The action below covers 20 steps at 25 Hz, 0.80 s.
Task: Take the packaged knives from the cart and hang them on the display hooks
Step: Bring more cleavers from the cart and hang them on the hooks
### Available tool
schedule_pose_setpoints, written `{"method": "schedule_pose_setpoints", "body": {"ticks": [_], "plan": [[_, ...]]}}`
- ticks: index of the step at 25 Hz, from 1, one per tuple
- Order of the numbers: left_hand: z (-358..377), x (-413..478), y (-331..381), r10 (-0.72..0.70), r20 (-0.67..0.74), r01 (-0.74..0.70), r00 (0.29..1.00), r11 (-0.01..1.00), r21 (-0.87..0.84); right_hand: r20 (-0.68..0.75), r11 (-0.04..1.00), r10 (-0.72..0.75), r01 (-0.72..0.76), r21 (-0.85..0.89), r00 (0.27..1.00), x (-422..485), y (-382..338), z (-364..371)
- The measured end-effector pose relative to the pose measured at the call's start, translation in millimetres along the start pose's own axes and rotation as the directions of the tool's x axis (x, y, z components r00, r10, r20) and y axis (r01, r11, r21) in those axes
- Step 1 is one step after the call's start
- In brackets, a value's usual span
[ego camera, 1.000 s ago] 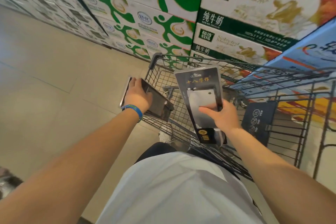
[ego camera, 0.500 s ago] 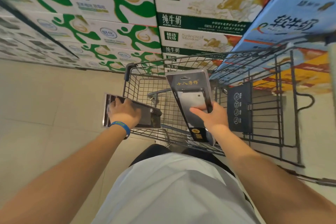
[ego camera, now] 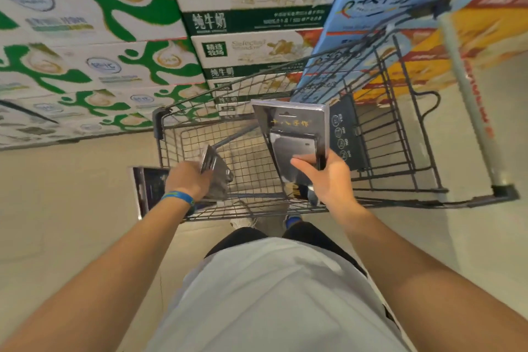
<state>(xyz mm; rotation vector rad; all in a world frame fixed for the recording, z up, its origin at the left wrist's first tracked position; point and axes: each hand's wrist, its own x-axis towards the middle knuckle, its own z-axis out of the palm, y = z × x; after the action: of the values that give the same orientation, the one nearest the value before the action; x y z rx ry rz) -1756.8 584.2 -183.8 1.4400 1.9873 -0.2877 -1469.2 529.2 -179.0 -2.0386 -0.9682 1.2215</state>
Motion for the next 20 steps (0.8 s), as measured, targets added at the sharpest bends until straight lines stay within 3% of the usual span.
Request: {"method": "schedule_pose_setpoints", "body": {"ticks": [3, 6, 9, 14, 15, 17, 19, 20], "plan": [[-57, -6, 29, 0.197, -0.103, -0.205, 0.975, 0.975, -0.081, -0.022, 0.997, -0.050, 0.052, 0.064, 0.998, 6, -19, -15], [-142, -26, 75, 0.574, -0.064, -0.577, 0.817, 0.808, -0.120, 0.005, 0.980, -0.152, 0.150, 0.132, 0.988, 14, -74, -32], [-225, -53, 137, 0.705, -0.030, -0.690, 0.709, 0.684, -0.238, 0.057, 0.933, -0.332, 0.318, 0.170, 0.942, 14, -135, -56], [-321, -94, 211, 0.779, -0.131, -0.751, 0.614, 0.524, -0.401, -0.023, 0.805, -0.528, 0.509, 0.304, 0.849, 10, -202, -100], [-331, -100, 219, 0.813, -0.140, -0.752, 0.566, 0.440, -0.491, -0.067, 0.775, -0.544, 0.531, 0.342, 0.837, 10, -208, -108], [-340, -109, 232, 0.839, -0.222, -0.634, 0.497, 0.177, -0.753, -0.139, 0.730, -0.548, 0.553, 0.400, 0.825, 12, -218, -124], [-318, -114, 242, 0.830, -0.284, -0.433, 0.480, -0.057, -0.899, -0.153, 0.697, -0.532, 0.533, 0.479, 0.833, 15, -226, -140], [-295, -118, 252, 0.810, -0.275, -0.391, 0.518, -0.061, -0.918, -0.143, 0.685, -0.507, 0.499, 0.531, 0.850, 18, -230, -147]]}}
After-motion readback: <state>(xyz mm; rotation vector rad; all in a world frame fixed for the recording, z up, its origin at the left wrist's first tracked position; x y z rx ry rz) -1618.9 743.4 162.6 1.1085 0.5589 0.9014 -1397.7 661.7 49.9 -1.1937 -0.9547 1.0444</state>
